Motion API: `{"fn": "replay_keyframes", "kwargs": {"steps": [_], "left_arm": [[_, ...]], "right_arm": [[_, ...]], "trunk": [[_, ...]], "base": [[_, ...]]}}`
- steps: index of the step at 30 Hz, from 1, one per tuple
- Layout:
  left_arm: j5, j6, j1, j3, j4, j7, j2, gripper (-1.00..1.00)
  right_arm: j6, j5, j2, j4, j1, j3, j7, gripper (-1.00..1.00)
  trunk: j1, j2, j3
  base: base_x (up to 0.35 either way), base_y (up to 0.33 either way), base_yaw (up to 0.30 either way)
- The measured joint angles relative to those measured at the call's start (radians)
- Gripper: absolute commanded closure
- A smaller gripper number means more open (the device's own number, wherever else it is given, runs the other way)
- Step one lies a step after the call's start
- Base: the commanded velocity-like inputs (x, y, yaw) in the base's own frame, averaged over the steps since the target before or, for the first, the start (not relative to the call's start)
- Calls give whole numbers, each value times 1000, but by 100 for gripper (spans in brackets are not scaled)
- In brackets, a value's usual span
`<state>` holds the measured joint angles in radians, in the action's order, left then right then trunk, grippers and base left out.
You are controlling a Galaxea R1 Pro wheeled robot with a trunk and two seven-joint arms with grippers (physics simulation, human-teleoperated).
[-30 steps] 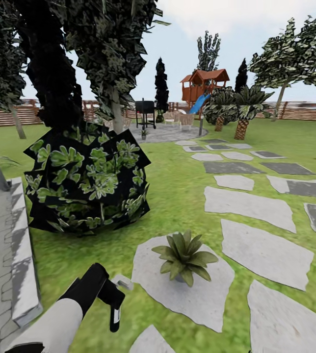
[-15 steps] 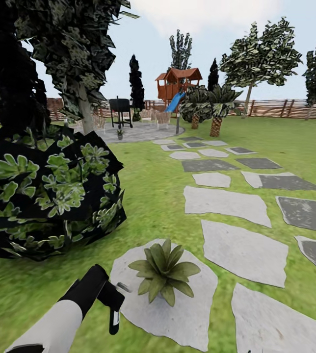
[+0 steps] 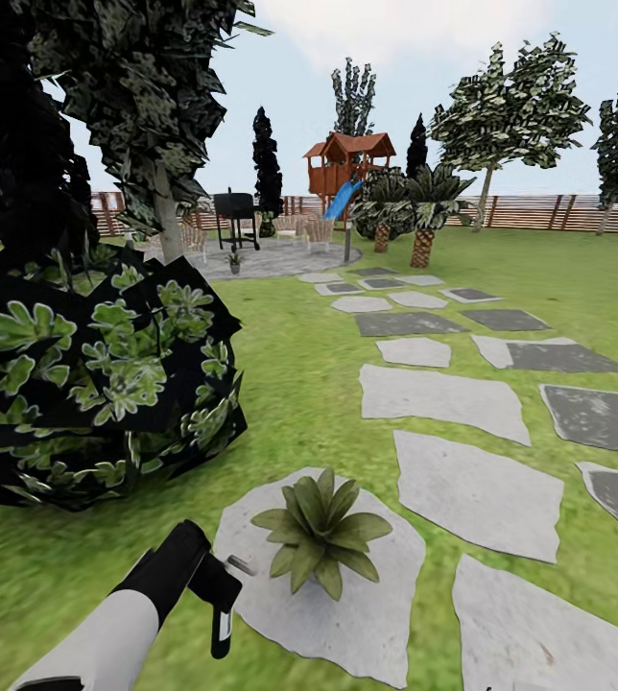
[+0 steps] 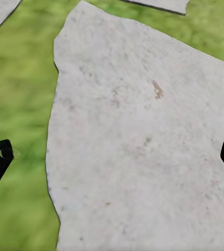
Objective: Pick up the pesticide atomizer in the garden and spray insectifuge to fully cover both potted plants in the garden.
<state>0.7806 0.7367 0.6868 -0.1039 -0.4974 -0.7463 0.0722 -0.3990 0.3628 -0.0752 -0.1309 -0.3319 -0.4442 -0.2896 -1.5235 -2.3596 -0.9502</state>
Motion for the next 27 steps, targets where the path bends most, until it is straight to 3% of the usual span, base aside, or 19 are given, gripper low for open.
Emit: {"fn": "replay_keyframes", "kwargs": {"steps": [7,15,17,22,27], "left_arm": [[0,0,2,0,0,-1,-3,100],[13,-1,4,1,1,-5,-16,100],[52,-2,5,1,4,-42,-39,100],[182,-8,2,-2,1,-239,-103,100],[199,-2,15,-5,-4,-278,-93,100]], "right_arm": [[0,-3,3,-1,0,0,-3,-100],[0,-6,4,-2,0,0,-3,-100],[0,-6,5,-3,0,-1,-3,-100],[0,-5,3,-5,0,-2,-4,-100],[0,-5,2,-6,0,-2,-6,-100]], "trunk": [[0,0,0],[0,0,0],[0,0,0],[0,0,0],[0,0,0]], "base": [[259,26,0],[41,4,-128],[1,0,-283],[0,0,-117],[107,70,-7]]}}
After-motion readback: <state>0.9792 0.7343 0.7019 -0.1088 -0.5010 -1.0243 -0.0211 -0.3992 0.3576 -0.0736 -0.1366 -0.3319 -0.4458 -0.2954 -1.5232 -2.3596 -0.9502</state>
